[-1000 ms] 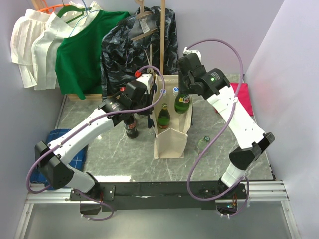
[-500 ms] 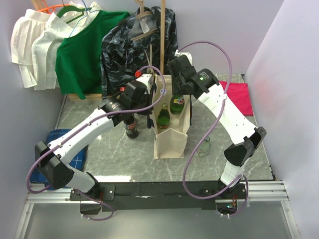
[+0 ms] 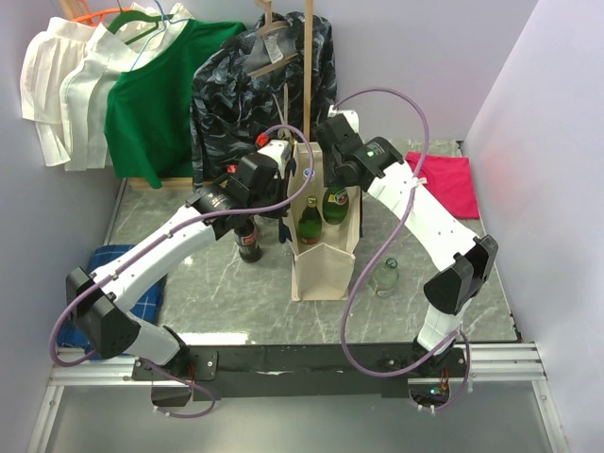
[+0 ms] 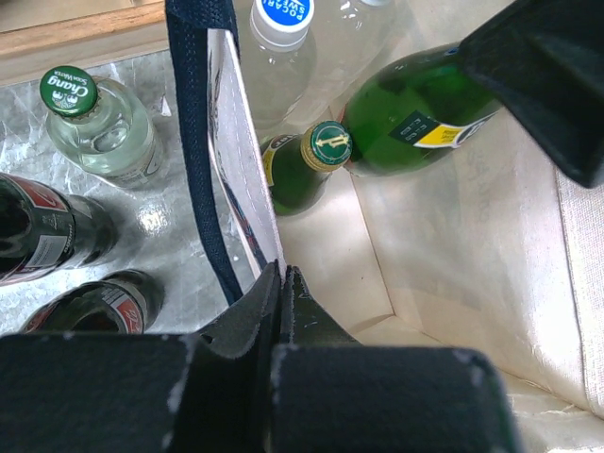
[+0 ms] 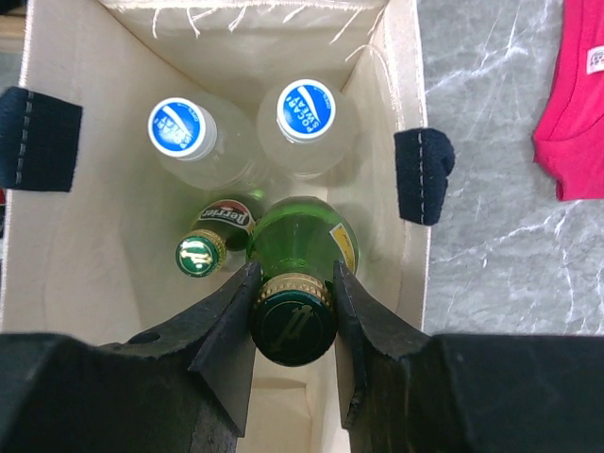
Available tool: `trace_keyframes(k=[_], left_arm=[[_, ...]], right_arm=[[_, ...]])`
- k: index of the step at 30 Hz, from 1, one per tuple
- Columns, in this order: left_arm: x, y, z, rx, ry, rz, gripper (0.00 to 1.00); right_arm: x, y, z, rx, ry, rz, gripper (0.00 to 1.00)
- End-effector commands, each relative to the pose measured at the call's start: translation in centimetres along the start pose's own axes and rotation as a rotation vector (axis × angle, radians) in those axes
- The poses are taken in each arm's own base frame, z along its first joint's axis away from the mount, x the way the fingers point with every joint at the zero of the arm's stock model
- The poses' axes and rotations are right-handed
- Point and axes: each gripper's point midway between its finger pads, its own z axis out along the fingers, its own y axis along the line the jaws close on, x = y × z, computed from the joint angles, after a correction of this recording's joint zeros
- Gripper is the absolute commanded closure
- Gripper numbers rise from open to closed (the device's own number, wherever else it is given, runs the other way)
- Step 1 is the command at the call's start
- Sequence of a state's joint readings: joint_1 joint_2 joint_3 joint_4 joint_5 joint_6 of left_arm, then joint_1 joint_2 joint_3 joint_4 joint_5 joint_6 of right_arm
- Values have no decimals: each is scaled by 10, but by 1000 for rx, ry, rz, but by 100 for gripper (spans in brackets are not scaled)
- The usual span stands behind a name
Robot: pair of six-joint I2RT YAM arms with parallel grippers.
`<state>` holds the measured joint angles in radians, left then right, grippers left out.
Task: Place the beverage into the canvas bag
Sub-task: Place the drink in the canvas bag.
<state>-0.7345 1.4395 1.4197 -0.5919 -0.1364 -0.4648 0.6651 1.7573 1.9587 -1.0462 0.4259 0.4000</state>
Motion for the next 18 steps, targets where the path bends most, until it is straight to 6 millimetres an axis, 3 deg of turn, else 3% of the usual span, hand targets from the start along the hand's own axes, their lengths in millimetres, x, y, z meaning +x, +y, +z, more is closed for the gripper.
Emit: trace_keyframes(k=[1, 12, 18], left_arm=[[-28, -7, -16, 25, -99, 7, 99], [-27, -7, -19, 30, -100, 7, 99], [-29, -7, -20, 29, -103, 5, 99]], right_arm=[[-41, 3, -16, -28, -166, 102, 100], [-32, 2, -6, -13, -151, 108, 100], [-37, -4, -3, -8, -169, 123, 100]])
